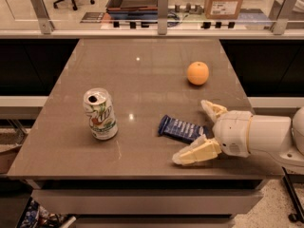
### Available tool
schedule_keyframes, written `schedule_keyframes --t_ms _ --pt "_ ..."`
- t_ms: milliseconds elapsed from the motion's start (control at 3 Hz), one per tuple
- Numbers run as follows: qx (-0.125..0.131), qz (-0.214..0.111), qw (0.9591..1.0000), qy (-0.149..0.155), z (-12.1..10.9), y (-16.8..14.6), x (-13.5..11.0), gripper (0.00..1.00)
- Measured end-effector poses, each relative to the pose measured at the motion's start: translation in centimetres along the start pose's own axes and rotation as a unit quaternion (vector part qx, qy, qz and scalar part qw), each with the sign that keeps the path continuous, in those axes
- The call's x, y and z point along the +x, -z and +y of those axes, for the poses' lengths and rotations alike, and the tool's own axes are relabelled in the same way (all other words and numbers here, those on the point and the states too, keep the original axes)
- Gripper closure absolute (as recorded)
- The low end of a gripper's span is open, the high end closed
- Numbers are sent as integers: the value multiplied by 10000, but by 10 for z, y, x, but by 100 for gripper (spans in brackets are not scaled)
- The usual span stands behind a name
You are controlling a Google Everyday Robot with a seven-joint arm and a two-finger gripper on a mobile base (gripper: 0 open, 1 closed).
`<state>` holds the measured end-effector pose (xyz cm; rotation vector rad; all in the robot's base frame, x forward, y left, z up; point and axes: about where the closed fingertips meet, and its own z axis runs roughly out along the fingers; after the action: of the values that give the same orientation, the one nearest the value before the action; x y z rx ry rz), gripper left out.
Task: Pick rxbar blueberry
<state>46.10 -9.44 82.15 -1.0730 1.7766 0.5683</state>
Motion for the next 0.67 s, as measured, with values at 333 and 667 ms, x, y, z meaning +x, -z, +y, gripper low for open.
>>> schedule_keyframes --t_ms 333,667 --pt "28 95 9999 -32 -2 -7 4 18" --pt "22 94 10000 -6 0 -7 1 41"
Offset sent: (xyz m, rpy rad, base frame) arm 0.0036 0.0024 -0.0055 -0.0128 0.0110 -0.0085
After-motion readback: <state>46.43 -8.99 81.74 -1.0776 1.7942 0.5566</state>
